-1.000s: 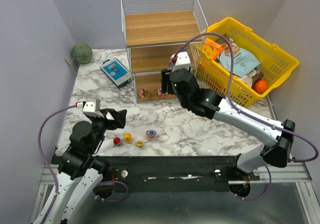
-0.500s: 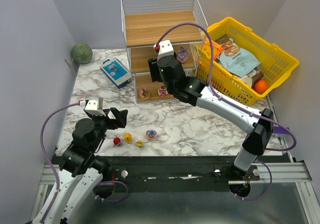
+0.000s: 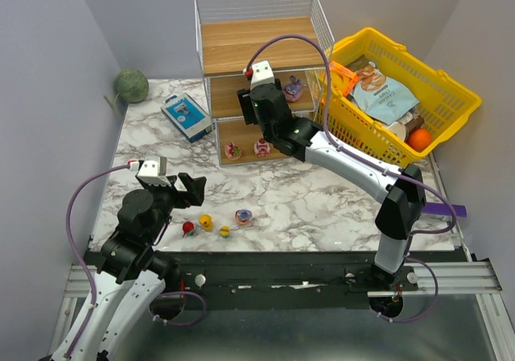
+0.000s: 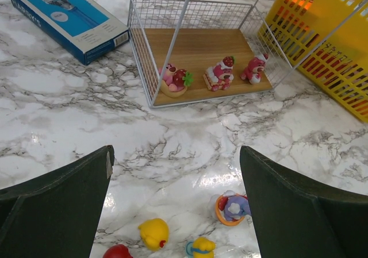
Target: Place and organize the plastic toys onto the shelf
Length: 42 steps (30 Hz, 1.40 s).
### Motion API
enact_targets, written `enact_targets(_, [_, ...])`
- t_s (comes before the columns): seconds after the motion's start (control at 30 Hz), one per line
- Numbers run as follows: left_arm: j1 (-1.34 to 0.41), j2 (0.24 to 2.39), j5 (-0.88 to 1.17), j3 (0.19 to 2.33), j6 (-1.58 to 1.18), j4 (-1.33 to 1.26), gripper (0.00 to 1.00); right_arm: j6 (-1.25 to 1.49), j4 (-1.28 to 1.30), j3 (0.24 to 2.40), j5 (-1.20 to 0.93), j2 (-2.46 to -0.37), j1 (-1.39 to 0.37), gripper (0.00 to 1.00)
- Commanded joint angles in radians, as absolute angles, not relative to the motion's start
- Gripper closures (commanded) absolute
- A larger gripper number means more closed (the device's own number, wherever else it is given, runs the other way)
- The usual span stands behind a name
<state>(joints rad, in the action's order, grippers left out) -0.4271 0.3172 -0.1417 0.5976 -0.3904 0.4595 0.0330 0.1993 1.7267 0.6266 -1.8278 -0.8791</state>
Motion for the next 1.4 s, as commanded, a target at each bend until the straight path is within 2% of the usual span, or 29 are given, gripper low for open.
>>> enact_targets(0.0, [-0.422,0.325,-0.146,0.592,-0.388,0.471,0.01,0.014,0.14,1.753,0.618,-1.855,-0.865,0.75])
enact_targets(0.27, [-0.422,0.324,-0.149,0.592,-0.388,0.474,0.01,0.023,0.124,1.752,0.606,-1.878,-0.85,0.73])
enact_targets(0.5, [-0.422,0.324,-0.15,0.592,-0.388,0.474,0.01,0.052,0.08,1.668,0.62,-1.832,-0.85,0.71])
enact_targets(0.7, [-0.422,0.324,-0.153,0.592,-0.39,0.474,0.01,0.011,-0.144,1.48,0.611,-1.749,-0.85,0.71])
enact_targets(0.93, [-0.422,0.324,-0.158,0.594,-0.388,0.476,0.01,-0.058,-0.209,1.476,0.629,-1.762,-0.85,0.7])
enact_targets(1.37, [-0.422,0.321,-0.163,0.594,-0.388,0.477,0.01,-0.008,-0.181,1.502,0.632,-1.782,-0.85,0.45])
